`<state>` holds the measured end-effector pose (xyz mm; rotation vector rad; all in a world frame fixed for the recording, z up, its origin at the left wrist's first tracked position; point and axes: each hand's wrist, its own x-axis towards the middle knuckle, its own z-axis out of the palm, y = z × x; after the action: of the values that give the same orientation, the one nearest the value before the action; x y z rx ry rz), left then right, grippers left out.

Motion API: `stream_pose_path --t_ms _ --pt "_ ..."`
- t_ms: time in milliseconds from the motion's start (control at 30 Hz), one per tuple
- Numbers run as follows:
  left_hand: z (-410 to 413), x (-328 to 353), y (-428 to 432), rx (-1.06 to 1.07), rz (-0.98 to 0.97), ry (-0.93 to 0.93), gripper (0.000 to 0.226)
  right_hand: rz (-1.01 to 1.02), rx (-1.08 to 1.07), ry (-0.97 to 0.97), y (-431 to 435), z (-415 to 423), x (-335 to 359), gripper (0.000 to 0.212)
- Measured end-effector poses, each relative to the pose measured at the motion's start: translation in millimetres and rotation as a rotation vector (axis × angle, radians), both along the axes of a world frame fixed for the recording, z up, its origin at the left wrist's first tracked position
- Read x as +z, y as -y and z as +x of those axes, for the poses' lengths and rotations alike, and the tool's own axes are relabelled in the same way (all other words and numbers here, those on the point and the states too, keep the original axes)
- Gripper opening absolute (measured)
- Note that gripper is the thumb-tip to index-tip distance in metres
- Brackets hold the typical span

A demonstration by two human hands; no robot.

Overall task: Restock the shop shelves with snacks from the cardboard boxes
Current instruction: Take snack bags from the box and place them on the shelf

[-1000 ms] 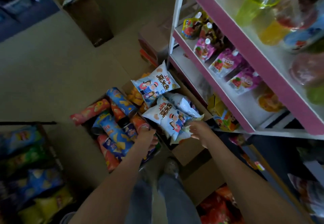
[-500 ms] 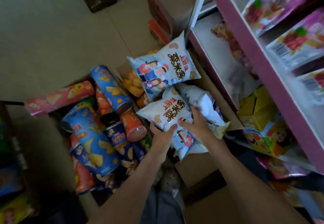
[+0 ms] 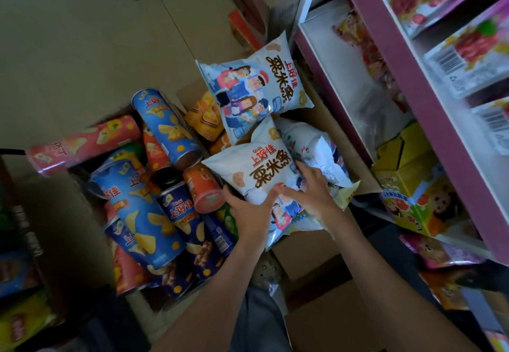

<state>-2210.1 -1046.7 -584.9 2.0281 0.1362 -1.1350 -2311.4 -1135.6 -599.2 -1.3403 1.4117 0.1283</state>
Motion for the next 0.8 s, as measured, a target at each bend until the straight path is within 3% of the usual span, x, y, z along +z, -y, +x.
stream_pose_path --t_ms 200,367,500,600,800 --pt "-3.3 7.7 -11.3 -0.035 -0.017 0.031 0.119 0.057 -0.014 0.094 -2.7 -8.1 6.9 0.082" --pt "-0.5 5.5 -13.6 -0.038 0.077 0.026 0.119 0.089 0.053 0.072 -7.5 -7.2 -0.1 0.082" --pt "2.5 9.1 -17.2 -0.082 0.099 0.084 0.114 0.156 -0.016 0.163 -14.9 -5.5 -4.8 0.086" --pt "1.4 17.1 -23.6 -0.130 0.066 0.156 0.112 0.196 -0.033 0.215 -17.2 -6.4 -3.7 0.078" --pt "8.4 34.3 -26.5 -0.227 -0.015 0.319 0.109 0.215 -0.040 0.314 -11.0 -8.1 3.5 0.102"
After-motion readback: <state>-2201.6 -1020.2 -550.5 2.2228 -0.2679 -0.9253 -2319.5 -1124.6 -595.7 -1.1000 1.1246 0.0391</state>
